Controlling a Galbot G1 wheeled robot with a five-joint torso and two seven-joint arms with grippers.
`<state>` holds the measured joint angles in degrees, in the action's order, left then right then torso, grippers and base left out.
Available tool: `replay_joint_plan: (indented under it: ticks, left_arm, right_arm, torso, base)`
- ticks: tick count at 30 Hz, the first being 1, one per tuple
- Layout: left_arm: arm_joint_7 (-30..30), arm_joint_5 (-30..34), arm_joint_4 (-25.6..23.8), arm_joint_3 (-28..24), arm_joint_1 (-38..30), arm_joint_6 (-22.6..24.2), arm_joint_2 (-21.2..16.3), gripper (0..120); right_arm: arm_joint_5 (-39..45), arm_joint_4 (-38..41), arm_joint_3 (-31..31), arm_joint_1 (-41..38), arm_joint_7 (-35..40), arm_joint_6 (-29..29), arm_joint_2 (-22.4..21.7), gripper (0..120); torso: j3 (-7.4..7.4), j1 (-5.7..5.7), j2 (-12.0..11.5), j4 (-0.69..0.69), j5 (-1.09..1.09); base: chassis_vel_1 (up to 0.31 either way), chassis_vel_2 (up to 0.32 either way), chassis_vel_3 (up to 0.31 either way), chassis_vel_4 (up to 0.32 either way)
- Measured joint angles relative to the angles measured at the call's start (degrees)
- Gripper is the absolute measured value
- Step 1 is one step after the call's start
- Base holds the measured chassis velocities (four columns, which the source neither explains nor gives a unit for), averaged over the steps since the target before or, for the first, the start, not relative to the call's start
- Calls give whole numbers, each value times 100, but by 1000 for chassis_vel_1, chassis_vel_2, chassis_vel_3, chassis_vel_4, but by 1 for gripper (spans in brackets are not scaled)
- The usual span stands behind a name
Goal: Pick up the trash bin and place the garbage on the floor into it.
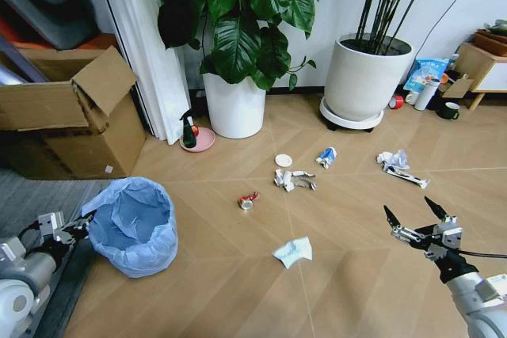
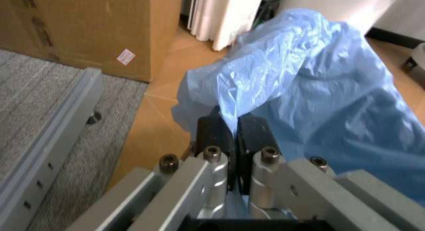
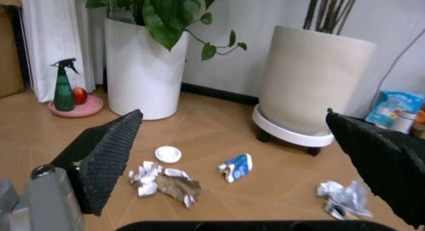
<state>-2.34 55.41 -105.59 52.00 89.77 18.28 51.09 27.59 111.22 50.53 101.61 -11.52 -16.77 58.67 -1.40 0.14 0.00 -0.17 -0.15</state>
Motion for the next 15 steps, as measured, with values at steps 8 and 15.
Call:
replay_joint_plan:
  ticks: [8, 15]
  left_arm:
    - [-17, -23, -67, 0, 39, -10, 5, 0]
    - [-21, -23, -193, 8, 69, -9, -17, 0]
  right_arm:
    - [-6, 8, -9, 3, -5, -15, 21, 100]
    - [-21, -20, -95, -15, 8, -61, 64, 100]
  torso:
    - [0, 0, 0, 5, 6]
    - [0, 0, 0, 1, 7]
  base:
    - [-156, 269, 159, -267]
    - [-157, 171, 149, -164]
